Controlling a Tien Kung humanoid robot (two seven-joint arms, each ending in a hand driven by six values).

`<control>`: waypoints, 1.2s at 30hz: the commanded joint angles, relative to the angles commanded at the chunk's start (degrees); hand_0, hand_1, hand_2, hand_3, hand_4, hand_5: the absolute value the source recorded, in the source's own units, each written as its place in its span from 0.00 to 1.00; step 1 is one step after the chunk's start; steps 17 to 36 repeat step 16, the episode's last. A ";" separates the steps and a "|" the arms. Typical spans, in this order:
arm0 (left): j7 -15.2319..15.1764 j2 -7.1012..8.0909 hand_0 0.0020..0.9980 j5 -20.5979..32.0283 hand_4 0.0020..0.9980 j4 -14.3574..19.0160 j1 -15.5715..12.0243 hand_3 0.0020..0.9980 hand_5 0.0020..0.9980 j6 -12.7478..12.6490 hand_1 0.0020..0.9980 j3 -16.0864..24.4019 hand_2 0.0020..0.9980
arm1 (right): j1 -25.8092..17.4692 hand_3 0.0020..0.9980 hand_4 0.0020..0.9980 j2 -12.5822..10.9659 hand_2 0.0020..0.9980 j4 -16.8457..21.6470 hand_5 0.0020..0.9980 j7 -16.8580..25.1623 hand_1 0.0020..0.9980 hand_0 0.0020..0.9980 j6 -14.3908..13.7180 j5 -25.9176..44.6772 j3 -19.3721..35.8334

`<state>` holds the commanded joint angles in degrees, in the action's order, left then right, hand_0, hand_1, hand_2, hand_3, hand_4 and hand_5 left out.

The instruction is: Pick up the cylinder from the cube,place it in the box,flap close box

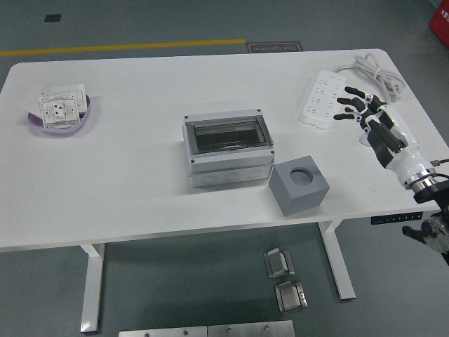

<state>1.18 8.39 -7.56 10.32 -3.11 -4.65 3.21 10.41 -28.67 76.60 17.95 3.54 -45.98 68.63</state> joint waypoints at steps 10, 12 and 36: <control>1.72 -0.14 0.68 -9.14 0.63 -0.01 -0.48 0.61 0.29 0.16 0.65 9.23 0.54 | 0.25 1.00 0.98 -0.22 0.98 0.79 1.00 1.48 0.93 1.00 -1.29 -2.87 0.54; 1.61 -0.19 0.68 -8.93 0.63 -0.01 -0.43 0.61 0.29 0.13 0.65 9.10 0.54 | 0.35 1.00 0.98 -0.19 0.98 0.85 1.00 0.98 0.93 1.00 -1.27 -4.05 0.44; 1.61 -0.29 0.68 -9.03 0.63 -0.01 -0.38 0.61 0.29 0.16 0.65 9.18 0.54 | 0.30 0.73 0.99 -0.09 1.00 0.65 1.00 0.62 1.00 1.00 -0.90 -2.92 0.02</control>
